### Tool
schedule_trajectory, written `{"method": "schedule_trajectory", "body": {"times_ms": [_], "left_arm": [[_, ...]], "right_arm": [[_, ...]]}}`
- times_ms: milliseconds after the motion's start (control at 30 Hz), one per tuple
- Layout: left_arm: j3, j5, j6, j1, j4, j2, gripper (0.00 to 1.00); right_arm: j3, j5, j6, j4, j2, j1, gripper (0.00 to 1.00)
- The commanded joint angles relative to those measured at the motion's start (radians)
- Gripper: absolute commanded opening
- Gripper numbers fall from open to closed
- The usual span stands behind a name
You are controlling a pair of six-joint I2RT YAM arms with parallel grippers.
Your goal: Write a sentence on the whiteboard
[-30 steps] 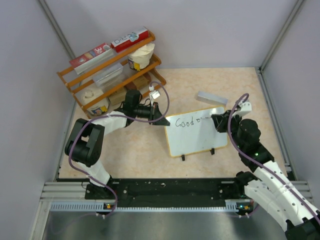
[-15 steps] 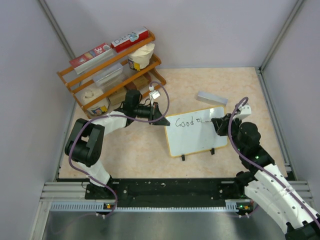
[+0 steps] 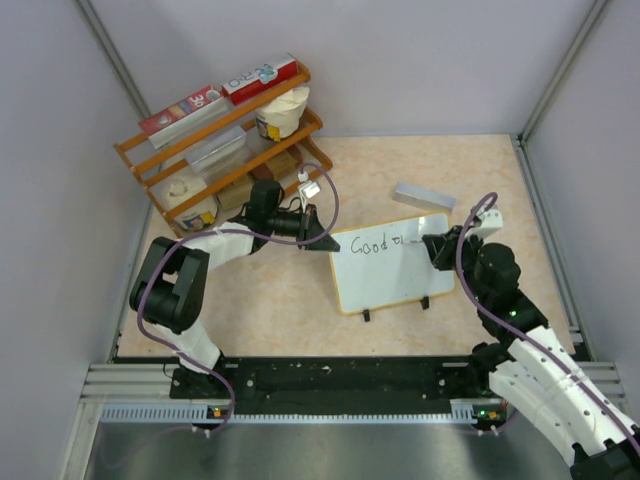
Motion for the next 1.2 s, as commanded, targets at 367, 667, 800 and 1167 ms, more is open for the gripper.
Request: {"method": "schedule_trajectory", "body": {"times_ms": [367,667,800,1167], "left_arm": [[-0.018,0.012,0.111,-0.040,-0.058,0.023,0.00],[-0.017,0.011,0.111,-0.042,-0.058,0.023,0.00],[-0.017,0.011,0.111,-0.042,-0.058,0.023,0.00],[-0.017,0.012,0.111,-0.042,-0.059,0.025,0.00]], "right_arm": [[0.054,0.073,0.001,0.058,0.010,0.006,0.00],[0.046,0.080,-0.001,0.052,-0.001,0.006,0.00],[0.037,0.074,-0.001,0.031,-0.007,0.006,0.00],[0.005,0.041,0.001,-0.005,-0.033,0.007,0.00]]}}
